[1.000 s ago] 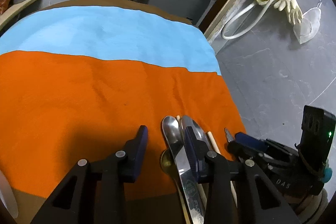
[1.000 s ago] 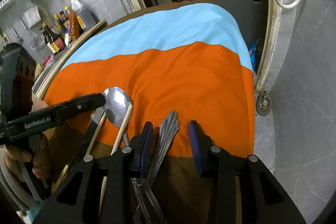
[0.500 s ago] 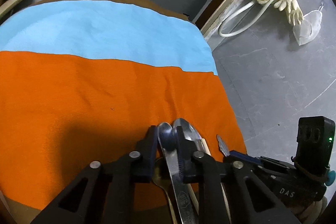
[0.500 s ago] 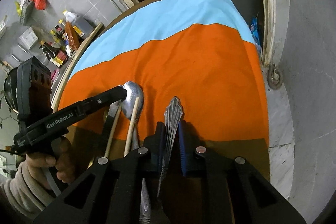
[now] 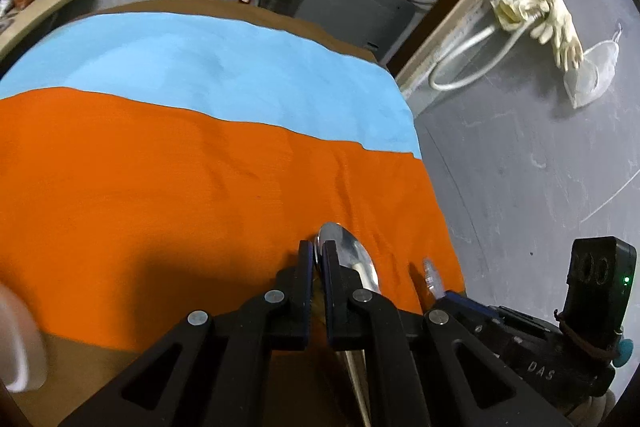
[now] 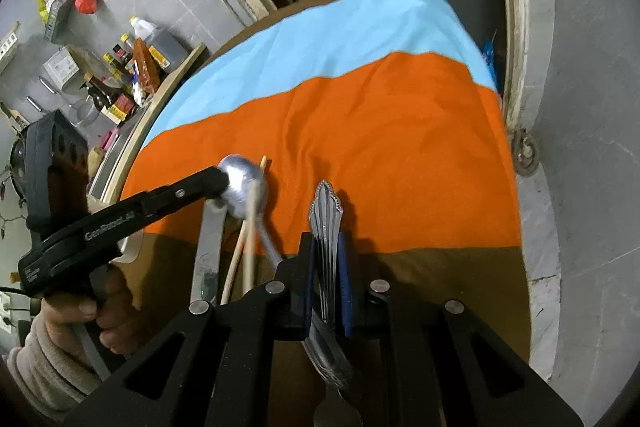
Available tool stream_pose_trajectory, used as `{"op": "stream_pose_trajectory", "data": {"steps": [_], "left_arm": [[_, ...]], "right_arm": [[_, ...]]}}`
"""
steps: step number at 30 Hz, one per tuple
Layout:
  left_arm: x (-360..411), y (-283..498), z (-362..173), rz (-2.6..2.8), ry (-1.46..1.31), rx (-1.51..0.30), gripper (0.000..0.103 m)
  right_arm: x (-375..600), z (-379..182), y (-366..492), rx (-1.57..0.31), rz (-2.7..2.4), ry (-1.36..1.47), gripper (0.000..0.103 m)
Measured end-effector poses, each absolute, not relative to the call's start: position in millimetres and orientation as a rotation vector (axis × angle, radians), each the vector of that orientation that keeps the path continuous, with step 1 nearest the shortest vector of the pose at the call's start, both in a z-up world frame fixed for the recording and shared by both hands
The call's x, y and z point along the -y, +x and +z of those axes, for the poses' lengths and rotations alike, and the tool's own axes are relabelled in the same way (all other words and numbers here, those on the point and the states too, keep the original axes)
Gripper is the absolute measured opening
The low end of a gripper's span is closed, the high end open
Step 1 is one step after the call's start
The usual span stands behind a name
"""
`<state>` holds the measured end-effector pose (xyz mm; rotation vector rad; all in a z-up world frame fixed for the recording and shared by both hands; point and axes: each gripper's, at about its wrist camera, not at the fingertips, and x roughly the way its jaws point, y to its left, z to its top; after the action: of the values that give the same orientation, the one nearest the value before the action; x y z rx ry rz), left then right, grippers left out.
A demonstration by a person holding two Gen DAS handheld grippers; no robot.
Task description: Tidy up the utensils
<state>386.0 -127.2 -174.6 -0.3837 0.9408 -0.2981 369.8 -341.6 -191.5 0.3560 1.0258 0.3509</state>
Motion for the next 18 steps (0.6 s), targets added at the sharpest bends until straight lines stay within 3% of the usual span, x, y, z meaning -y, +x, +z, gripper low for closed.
{"op": "stream_pose_trajectory", "data": {"steps": [18], "left_arm": [[99,346,-168,-0.153,-0.386,-0.949,0.006]], "right_arm": [[357,-208,372,-1.042,0.222,0.434,0.010]]}}
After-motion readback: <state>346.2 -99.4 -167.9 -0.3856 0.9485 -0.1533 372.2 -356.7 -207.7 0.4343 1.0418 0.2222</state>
